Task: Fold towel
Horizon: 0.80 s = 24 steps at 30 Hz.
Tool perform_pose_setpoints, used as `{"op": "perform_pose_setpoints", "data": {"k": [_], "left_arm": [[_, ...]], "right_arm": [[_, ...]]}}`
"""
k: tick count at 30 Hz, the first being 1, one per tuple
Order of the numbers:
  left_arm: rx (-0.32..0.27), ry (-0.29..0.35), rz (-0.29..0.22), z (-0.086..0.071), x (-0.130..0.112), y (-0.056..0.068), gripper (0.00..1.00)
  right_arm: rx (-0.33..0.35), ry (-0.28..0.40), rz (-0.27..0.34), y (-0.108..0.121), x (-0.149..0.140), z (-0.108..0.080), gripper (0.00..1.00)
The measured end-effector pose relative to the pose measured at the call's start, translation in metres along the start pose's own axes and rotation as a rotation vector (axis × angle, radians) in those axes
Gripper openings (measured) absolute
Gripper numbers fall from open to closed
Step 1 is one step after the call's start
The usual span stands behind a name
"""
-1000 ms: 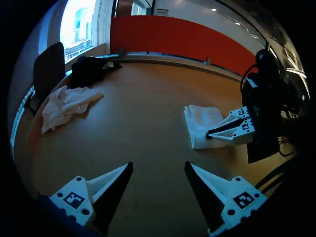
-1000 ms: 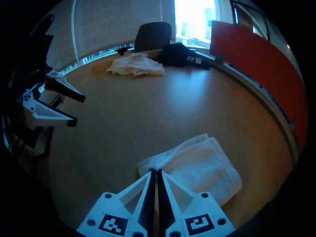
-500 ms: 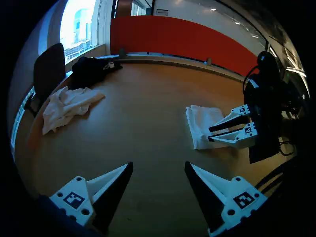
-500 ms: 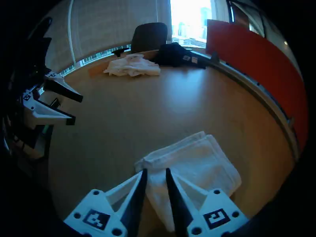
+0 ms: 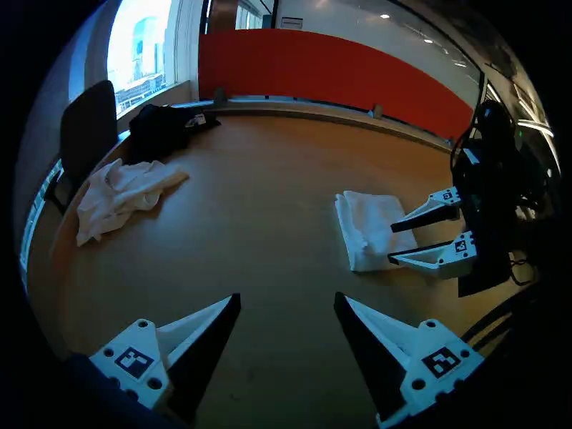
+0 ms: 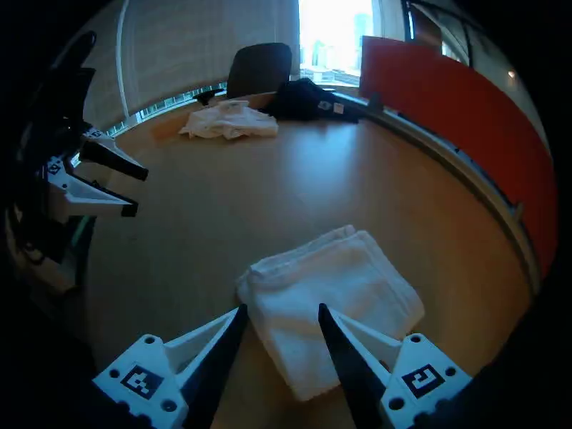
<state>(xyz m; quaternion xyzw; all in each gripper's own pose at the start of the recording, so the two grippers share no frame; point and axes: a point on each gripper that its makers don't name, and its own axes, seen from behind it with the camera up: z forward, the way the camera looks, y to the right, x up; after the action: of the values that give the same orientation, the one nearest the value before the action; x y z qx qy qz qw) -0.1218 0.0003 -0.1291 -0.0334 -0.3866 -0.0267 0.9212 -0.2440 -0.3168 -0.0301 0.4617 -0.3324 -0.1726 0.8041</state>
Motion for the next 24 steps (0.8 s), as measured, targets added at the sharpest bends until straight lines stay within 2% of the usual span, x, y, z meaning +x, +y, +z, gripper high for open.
{"op": "perform_pose_setpoints", "data": {"k": [14,24], "left_arm": [[0.000,-0.004,0.012,0.001,-0.001,0.003,0.97],[-0.005,-0.003,0.021,0.003,0.000,0.007,0.97]], "right_arm": [[-0.079,-0.039,0.080,0.020,-0.047,-0.030,0.76],[-0.100,-0.071,0.088,0.023,-0.068,-0.034,0.76]]}}
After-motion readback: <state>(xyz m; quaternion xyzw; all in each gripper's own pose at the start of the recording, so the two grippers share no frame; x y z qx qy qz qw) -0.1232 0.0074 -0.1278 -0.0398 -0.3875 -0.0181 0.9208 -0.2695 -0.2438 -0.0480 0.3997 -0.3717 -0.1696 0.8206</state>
